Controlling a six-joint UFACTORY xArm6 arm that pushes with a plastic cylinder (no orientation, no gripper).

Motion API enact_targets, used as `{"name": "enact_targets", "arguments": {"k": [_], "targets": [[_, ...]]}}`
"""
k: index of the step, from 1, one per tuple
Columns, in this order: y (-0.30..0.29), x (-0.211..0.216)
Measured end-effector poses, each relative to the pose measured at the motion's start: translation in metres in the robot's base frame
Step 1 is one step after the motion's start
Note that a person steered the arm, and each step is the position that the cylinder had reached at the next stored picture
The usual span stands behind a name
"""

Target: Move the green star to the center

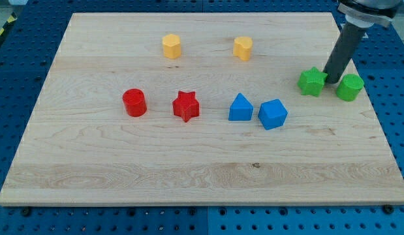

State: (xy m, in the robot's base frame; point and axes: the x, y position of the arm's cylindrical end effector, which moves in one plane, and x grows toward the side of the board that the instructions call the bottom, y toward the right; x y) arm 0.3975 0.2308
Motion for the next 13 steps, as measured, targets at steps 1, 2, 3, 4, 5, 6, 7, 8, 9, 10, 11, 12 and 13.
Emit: {"name": "enact_targets", "arguments": {"k": [1,2,3,4,5,6,7,8,9,10,11,12,13], "targets": [[-0.009,0.006],[-0.011,0.006],[-0.011,0.013],[-0.011,0.023],[-0.011,0.032],[-0.011,0.040],[-0.011,0.040],[-0.021,0.040],[-0.036,0.040],[-0.047,0.040],[-0.063,0.037],[-0.081,0.029],[-0.103,0.025]]}}
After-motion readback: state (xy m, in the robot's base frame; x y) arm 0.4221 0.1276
